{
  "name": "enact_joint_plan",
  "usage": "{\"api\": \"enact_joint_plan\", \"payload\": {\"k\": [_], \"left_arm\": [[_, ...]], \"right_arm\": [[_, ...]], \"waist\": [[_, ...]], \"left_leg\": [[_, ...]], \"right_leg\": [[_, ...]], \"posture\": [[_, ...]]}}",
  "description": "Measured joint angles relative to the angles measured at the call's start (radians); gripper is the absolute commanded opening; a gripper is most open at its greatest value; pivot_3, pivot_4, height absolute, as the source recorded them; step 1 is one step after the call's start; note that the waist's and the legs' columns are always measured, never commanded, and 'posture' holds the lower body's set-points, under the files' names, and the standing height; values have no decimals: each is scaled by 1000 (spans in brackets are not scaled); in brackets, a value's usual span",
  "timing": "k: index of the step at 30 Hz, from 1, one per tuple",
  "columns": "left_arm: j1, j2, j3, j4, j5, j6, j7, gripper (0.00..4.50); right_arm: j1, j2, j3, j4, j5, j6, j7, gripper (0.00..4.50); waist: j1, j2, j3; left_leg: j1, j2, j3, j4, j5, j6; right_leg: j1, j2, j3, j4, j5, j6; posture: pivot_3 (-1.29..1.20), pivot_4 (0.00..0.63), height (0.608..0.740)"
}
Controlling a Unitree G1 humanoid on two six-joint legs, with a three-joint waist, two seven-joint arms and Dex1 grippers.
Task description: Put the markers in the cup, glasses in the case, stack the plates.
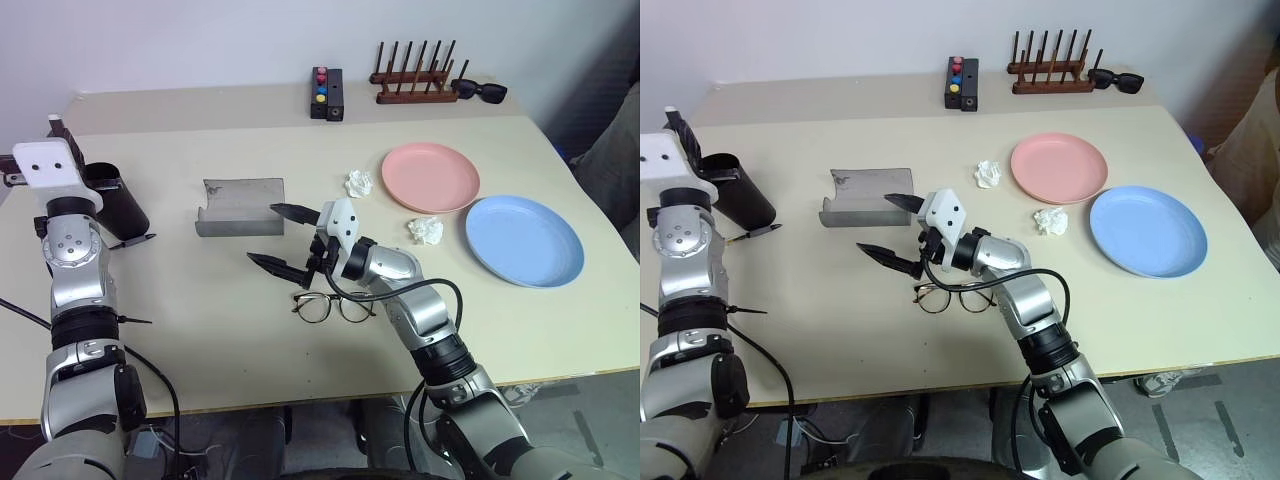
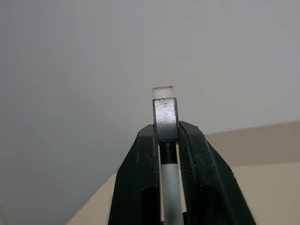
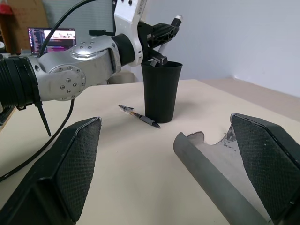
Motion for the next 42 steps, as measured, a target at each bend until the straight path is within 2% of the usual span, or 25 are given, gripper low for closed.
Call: {"api": "enact_joint_plan", "payload": {"k": [11, 16, 19, 22, 23, 28, 32, 38, 42], "left_arm": [[27, -13, -1, -43, -1, 23, 5, 1846], [47, -14, 27, -133, -42, 60, 25, 1846], [84, 18, 92, -218, -38, 142, 116, 2674], [144, 82, 178, -274, -39, 227, 165, 4179], [167, 101, 197, -288, -43, 252, 158, 4478], [324, 127, 257, -381, -128, 415, 49, 4478], [439, 136, 256, -432, -169, 528, -54, 4478], [617, 176, 195, -503, -225, 604, -328, 4478], [652, 228, 139, -503, -235, 618, -482, 4478]], "right_arm": [[0, 0, 0, 0, 8, 2, 7, 4500], [0, 0, 1, -1, 11, 6, 7, 4500], [2, 0, 1, -6, 11, 9, 5, 4500], [7, -1, 0, -7, 11, 13, 4, 4500], [8, -1, 0, -7, 12, 13, 5, 4500], [9, 2, 3, -7, 12, 16, 8, 4500], [10, 4, 6, -7, 12, 19, 10, 4500], [10, 7, 8, -7, 13, 20, 18, 4500], [10, 8, 9, -7, 13, 20, 19, 4500]], "waist": [[0, 0, 0], [-2, 0, 0], [-6, 0, 0], [-8, 0, 0], [-5, 0, 0], [1, -1, -1], [-2, -1, -1], [-1, -1, -1], [0, -1, -1]], "left_leg": [[0, 0, 0, 0, 0, 0], [0, 0, 0, 0, 0, 0], [0, 0, 0, 0, 0, 0], [0, 0, 0, -1, 0, 0], [0, 0, 0, -1, 0, 0], [0, 0, -1, 0, 0, -1], [1, 0, -1, 0, 1, -1], [1, 1, -1, -1, 0, -1], [1, 1, -1, -1, 0, -1]], "right_leg": [[0, 0, 0, 0, 0, 0], [0, 0, 0, 0, 0, 0], [-1, 0, 0, 1, 0, 0], [-1, 0, 0, 2, 0, 0], [-1, 0, 0, 3, 0, 0], [-1, 0, 0, 3, 0, 0], [-1, 0, 0, 3, 0, -1], [-1, 0, 0, 3, -1, -1], [-1, 0, 0, 3, -2, -4]], "posture": [[0, 150, 739], [0, 150, 739], [0, 150, 739], [0, 150, 739], [0, 150, 739], [0, 150, 739], [0, 150, 739], [0, 150, 739], [0, 150, 739]]}}
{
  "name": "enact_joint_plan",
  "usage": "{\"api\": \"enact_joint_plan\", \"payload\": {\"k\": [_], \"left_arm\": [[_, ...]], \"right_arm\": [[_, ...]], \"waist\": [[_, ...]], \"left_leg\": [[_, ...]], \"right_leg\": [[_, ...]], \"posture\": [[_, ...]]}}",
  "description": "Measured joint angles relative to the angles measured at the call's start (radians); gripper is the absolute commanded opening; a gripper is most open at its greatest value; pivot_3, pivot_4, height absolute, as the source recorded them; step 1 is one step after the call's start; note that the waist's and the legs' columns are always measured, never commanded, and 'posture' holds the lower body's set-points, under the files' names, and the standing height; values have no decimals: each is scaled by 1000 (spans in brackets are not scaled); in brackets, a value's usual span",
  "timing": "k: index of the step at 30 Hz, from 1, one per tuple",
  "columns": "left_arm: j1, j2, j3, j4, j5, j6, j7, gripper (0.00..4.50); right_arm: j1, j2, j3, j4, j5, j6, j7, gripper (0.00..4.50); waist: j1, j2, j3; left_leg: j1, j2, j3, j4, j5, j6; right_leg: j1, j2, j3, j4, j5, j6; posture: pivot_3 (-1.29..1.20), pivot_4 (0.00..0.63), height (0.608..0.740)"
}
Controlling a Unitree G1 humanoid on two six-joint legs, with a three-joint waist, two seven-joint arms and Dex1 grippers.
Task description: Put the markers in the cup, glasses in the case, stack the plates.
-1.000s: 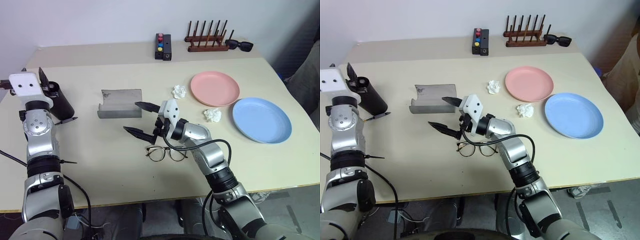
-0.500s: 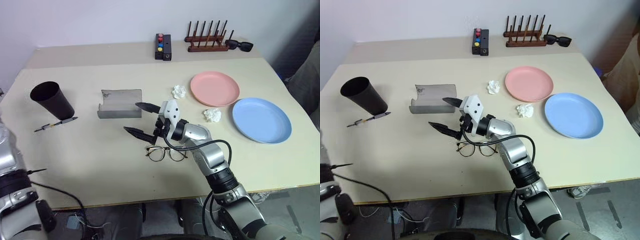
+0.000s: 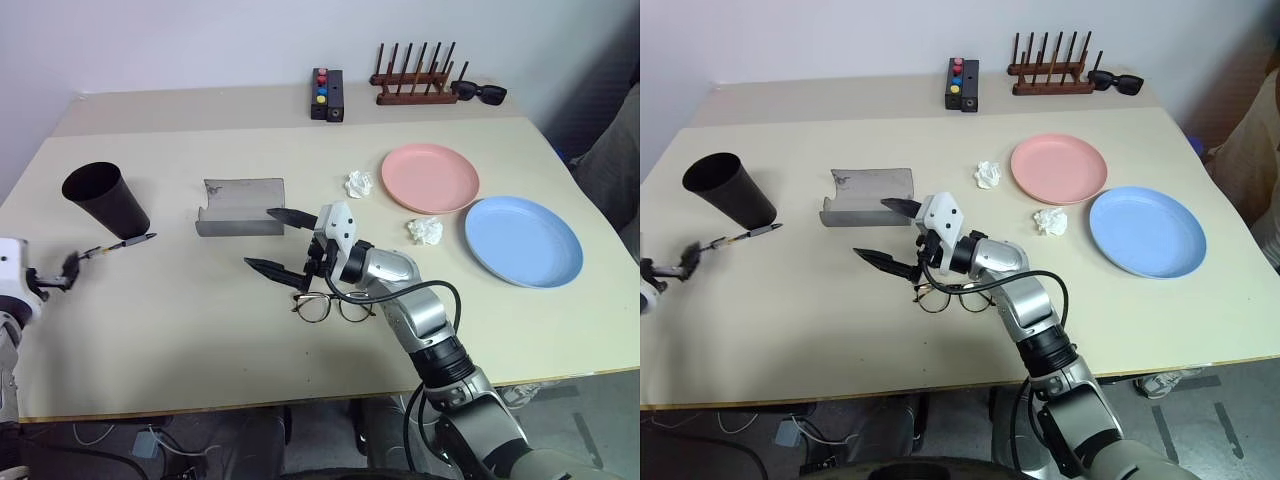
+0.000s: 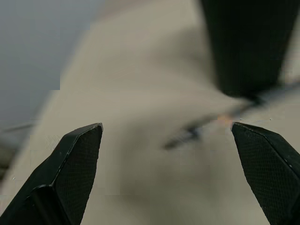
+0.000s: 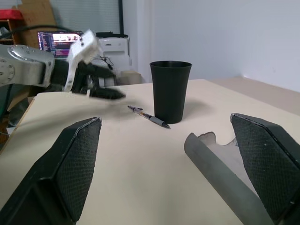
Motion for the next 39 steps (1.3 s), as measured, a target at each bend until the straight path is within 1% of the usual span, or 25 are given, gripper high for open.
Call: {"api": "enact_joint_plan", "payload": {"k": [5, 11, 17, 22, 26, 30, 33, 34, 39], "left_arm": [[-46, 72, -95, 60, 9, -15, -160, 4478], [-179, 120, -194, 247, 60, -46, -246, 4478], [-317, 121, -270, 394, 90, -60, -297, 4478], [-396, 120, -323, 448, 92, -42, -355, 4478], [-460, 117, -348, 492, 91, 20, -400, 4478], [-485, 126, -366, 504, 96, 69, -436, 4478], [-494, 137, -386, 501, 108, 94, -456, 3702], [-495, 138, -390, 498, 107, 103, -466, 3301], [-469, 139, -402, 438, 106, 127, -482, 939]], "right_arm": [[0, 1, 0, 0, 0, 0, -1, 4500], [1, 1, -1, 0, -1, 0, -3, 4500], [2, 1, -1, 0, -2, 0, -8, 4500], [2, 1, -1, 0, -1, 0, -11, 4500], [2, 1, -1, 0, -2, 0, -11, 4500], [2, 1, -1, 0, -2, 0, -12, 4500], [2, 2, -1, 0, -2, 0, -13, 4500], [2, 1, -1, 0, -2, 0, -14, 4500], [2, 1, -1, 0, -2, 0, -16, 4500]], "waist": [[-1, 0, 0], [-2, 0, 0], [-1, 0, 0], [-1, 0, 0], [-1, 0, 0], [-2, 0, 0], [-2, 0, 0], [-2, 0, 0], [-5, 0, 0]], "left_leg": [[0, 0, 0, -1, 0, 0], [0, 0, 0, -1, 0, 0], [0, 0, 0, -1, 0, 0], [0, 0, 0, -1, 0, 0], [0, 0, 0, -1, 0, 0], [1, 0, 0, -1, 0, 0], [1, 0, 0, -1, 0, 0], [1, 0, 0, -1, 0, 0], [3, 0, 0, -1, 0, 0]], "right_leg": [[0, 0, 0, 0, 0, 0], [-1, 0, 0, 0, 1, 2], [-1, 0, 0, 0, 1, 3], [-1, 0, 0, 1, 1, 3], [-1, 1, 0, 1, 1, 3], [-1, 0, 0, 2, 1, 3], [-1, 0, 0, 3, 1, 3], [-1, 1, 0, 3, 1, 3], [-1, 1, 0, 6, 1, 2]], "posture": [[0, 150, 739], [0, 150, 739], [0, 150, 739], [0, 150, 739], [0, 150, 739], [0, 150, 739], [0, 150, 739], [0, 150, 739], [0, 150, 739]]}}
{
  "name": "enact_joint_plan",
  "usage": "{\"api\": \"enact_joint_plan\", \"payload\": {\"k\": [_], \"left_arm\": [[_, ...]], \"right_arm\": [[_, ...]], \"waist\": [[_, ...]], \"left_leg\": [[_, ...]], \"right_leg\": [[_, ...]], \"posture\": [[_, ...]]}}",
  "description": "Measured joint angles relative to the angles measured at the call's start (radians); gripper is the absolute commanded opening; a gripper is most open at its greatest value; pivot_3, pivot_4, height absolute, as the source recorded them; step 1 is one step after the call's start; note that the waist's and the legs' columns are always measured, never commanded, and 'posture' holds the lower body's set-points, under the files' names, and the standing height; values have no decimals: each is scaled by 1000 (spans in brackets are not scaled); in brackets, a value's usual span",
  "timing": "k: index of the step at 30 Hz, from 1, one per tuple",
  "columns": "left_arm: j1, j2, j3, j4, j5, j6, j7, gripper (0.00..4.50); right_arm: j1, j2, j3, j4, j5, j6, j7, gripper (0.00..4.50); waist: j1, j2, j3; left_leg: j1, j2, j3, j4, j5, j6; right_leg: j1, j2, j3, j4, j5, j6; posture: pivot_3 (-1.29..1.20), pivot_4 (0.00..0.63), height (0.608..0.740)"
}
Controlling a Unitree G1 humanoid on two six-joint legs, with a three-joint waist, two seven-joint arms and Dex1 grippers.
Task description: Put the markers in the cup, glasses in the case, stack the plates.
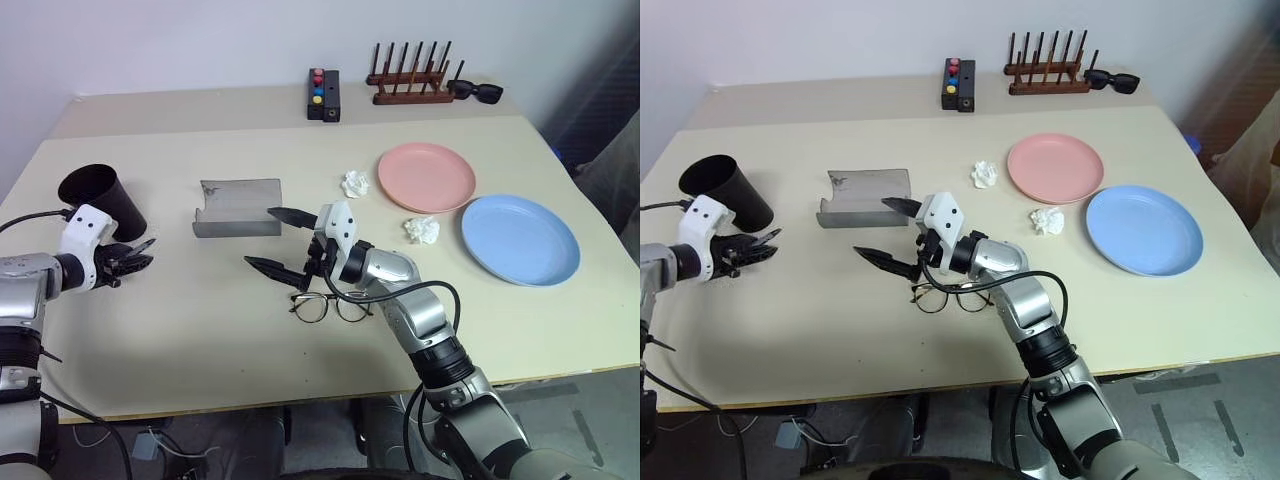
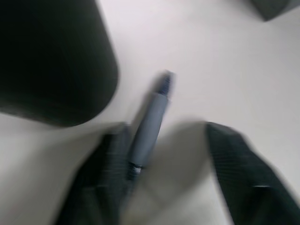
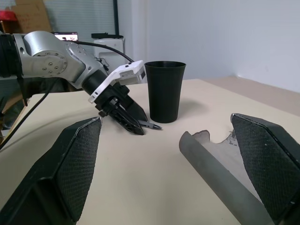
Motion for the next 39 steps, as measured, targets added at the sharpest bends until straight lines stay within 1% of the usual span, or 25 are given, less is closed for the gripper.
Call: {"api": "enact_joint_plan", "payload": {"k": [7, 10, 11, 18, 22, 25, 27, 30, 33, 36, 39], "left_arm": [[88, 20, 13, -126, 0, 27, 21, 939], [114, 20, 23, -171, -8, 54, 33, 73], [117, 20, 29, -176, -13, 62, 35, 31], [162, 13, 49, -259, -24, 90, 55, 31], [201, -9, 63, -352, -58, 84, 52, 31], [221, -52, 128, -481, -134, 58, 40, 31], [191, -96, 192, -575, -205, 38, 56, 31], [95, -134, 272, -620, -246, 11, 147, 31], [-4, -176, 319, -608, -237, -56, 278, 31], [-81, -196, 327, -536, -156, -170, 427, 31], [-142, -206, 324, -403, -39, -329, 591, 31]], "right_arm": [[0, 0, 0, 0, 0, 0, 0, 4500], [0, 0, 0, 0, 0, 0, 2, 4500], [0, 0, 0, 0, 0, 0, 2, 4500], [0, 0, 0, 0, 0, 0, 3, 4500], [0, -1, 0, 0, 0, 0, 3, 4500], [0, -4, 0, 0, 0, 0, 4, 4500], [0, -8, 0, 0, -2, -1, 7, 4500], [0, -11, 2, 0, -4, -4, 11, 4500], [0, -11, 2, 0, -5, -7, 14, 4500], [-1, -9, 2, 0, -6, -9, 14, 4500], [-1, -5, 1, 0, -4, -12, 15, 4500]], "waist": [[-11, 0, 0], [-13, 0, 0], [-13, 0, 0], [-15, 0, 0], [-12, 0, 0], [-5, 0, 0], [2, 0, 0], [4, 0, 0], [4, 0, 0], [2, 0, 0], [4, -1, 0]], "left_leg": [[1, 1, 0, -1, 0, 0], [1, 1, 0, -1, 0, 0], [1, 1, 0, -1, 0, 0], [1, 1, 0, -2, 0, 0], [1, 1, 0, -2, 0, 0], [0, 1, 0, -1, 0, 0], [0, 1, 0, -1, 0, 0], [0, 1, -1, -1, 1, -1], [0, 0, -1, -1, 1, -2], [0, 0, 0, -1, 1, -2], [0, 0, -1, -1, 1, -2]], "right_leg": [[0, 0, 0, 1, -1, -1], [0, 0, 0, 0, -1, -1], [0, 0, 0, 1, -1, -1], [0, 0, 0, 0, -1, -1], [0, 0, 0, 0, -1, -1], [0, 0, 0, -1, -1, -1], [0, 0, 0, -1, -1, -1], [0, 0, 0, -1, -1, -1], [0, 0, 0, -1, -1, -1], [0, 0, 0, -1, -1, -1], [0, 1, 0, -1, -1, -1]], "posture": [[0, 150, 739], [0, 150, 739], [0, 150, 739], [0, 150, 739], [0, 150, 739], [0, 150, 739], [0, 150, 739], [0, 150, 739], [0, 150, 739], [0, 150, 739], [0, 150, 739]]}}
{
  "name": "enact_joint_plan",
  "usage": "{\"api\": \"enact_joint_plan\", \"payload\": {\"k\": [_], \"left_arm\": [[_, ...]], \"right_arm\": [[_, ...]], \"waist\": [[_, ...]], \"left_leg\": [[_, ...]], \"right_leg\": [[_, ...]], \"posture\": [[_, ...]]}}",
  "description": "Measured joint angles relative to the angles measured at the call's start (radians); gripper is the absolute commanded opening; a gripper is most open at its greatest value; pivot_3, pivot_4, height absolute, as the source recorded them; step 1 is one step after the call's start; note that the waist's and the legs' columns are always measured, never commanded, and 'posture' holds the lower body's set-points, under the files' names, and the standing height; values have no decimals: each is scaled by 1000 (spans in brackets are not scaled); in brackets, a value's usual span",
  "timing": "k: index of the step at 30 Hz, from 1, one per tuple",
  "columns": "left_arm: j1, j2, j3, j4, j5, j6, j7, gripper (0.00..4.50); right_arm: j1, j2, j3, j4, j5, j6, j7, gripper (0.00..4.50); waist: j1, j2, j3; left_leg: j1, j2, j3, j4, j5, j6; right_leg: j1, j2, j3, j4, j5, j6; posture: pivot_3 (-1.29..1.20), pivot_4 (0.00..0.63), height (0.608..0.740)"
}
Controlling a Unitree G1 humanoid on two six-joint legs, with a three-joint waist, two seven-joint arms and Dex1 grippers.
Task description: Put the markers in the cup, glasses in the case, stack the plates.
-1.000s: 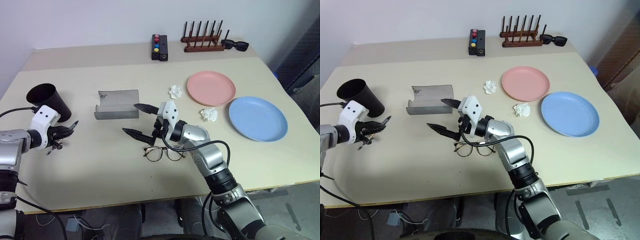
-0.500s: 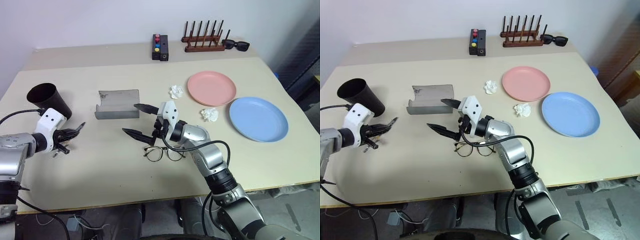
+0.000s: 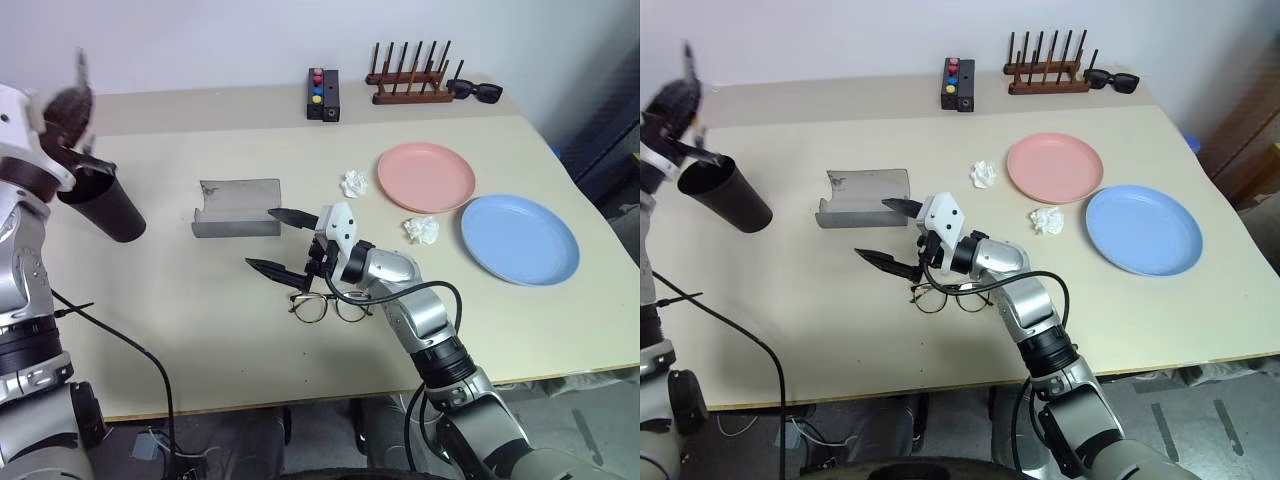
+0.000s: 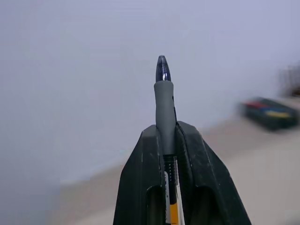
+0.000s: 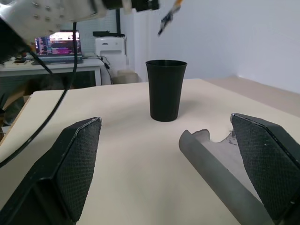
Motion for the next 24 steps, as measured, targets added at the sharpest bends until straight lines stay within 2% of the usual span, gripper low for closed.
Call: {"api": "enact_joint_plan", "payload": {"k": [5, 11, 24], "left_arm": [[-57, -25, -4, 204, 90, -208, 154, 31], [-62, -68, -7, 394, 104, -353, 226, 31], [-62, -108, -18, 527, 102, -465, 251, 31]], "right_arm": [[-7, 20, -7, 0, 17, -1, -3, 4500], [-11, 31, -17, 0, 44, 0, -12, 4500], [-11, 28, -27, -11, 47, 0, -17, 4500]], "waist": [[1, 0, 0], [1, 0, 0], [0, 0, 0]], "left_leg": [[0, 0, 0, 0, 1, -1], [0, 0, 0, 0, 1, -1], [0, 0, 0, 0, 1, -1]], "right_leg": [[0, 0, 0, 0, 0, 0], [0, 0, 0, 0, 0, 0], [0, 0, 0, 1, 0, 0]], "posture": [[0, 150, 739], [0, 150, 739], [0, 150, 739]]}}
